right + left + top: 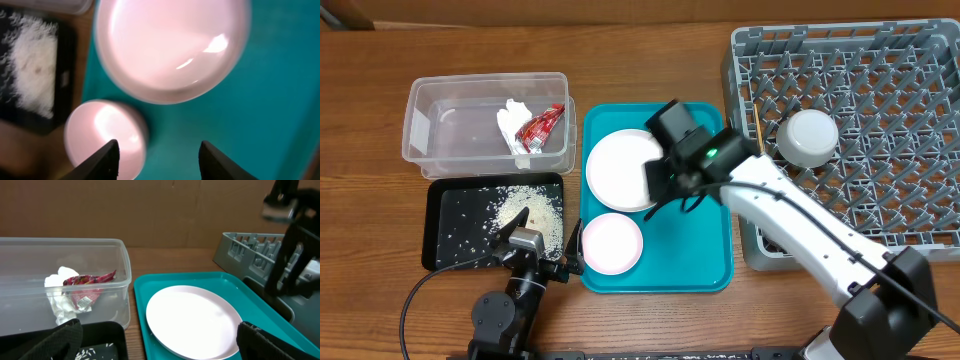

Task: Sort waste into correct bins and load items into the dishwasher
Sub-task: 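Move the right gripper back to the small white plate on the tray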

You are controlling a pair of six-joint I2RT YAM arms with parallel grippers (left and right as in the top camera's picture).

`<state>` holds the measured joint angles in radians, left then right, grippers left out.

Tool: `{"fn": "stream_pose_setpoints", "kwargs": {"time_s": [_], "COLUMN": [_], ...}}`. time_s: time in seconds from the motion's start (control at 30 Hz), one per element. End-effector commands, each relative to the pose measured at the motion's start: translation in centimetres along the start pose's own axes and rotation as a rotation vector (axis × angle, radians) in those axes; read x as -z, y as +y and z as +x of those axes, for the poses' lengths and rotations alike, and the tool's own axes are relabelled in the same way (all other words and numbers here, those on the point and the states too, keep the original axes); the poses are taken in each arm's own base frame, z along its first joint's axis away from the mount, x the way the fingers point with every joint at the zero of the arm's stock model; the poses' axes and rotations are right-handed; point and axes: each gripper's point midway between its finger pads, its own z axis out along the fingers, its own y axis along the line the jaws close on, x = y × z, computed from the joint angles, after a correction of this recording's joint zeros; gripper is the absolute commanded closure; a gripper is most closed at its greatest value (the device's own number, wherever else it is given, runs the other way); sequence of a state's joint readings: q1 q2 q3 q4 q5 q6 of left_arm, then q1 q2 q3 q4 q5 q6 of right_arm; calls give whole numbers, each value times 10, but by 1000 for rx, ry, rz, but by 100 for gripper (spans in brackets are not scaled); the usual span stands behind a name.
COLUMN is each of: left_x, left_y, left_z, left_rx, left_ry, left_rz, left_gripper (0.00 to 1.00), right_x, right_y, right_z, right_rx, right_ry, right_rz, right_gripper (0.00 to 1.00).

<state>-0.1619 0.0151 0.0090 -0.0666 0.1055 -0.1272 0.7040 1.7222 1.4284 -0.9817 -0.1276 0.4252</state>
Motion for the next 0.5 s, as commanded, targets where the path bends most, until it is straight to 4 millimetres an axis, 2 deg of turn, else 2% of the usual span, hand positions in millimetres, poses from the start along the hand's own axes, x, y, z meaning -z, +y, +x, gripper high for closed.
{"fn": "stream_pose_setpoints", "kwargs": {"time_s": [0.0, 0.1, 0.2, 0.37, 0.4, 0.47], "left_x": [0, 0, 0, 0, 0, 0], "left_y": [-1, -1, -1, -1, -1, -1], "left_z": [0, 0, 0, 0, 0, 0], "left_rx": [7, 7, 7, 7, 7, 7], "left_ry": [-3, -3, -3, -3, -3, -3], "left_rz": [11, 11, 11, 11, 11, 11], "left_gripper": [0, 0, 0, 0, 0, 0], "right_x": [-31, -56, -72, -80, -80, -78], "right_y": [24, 22, 17, 7, 4, -2], "right_z": [46, 68, 82, 88, 87, 83], "right_rx": [-61, -114, -150, -195, -198, -208], "right_ry": [171, 226, 261, 268, 263, 250], "right_rz": [-84, -47, -28, 4, 13, 31], "right_gripper": [47, 48, 56, 80, 92, 96]}}
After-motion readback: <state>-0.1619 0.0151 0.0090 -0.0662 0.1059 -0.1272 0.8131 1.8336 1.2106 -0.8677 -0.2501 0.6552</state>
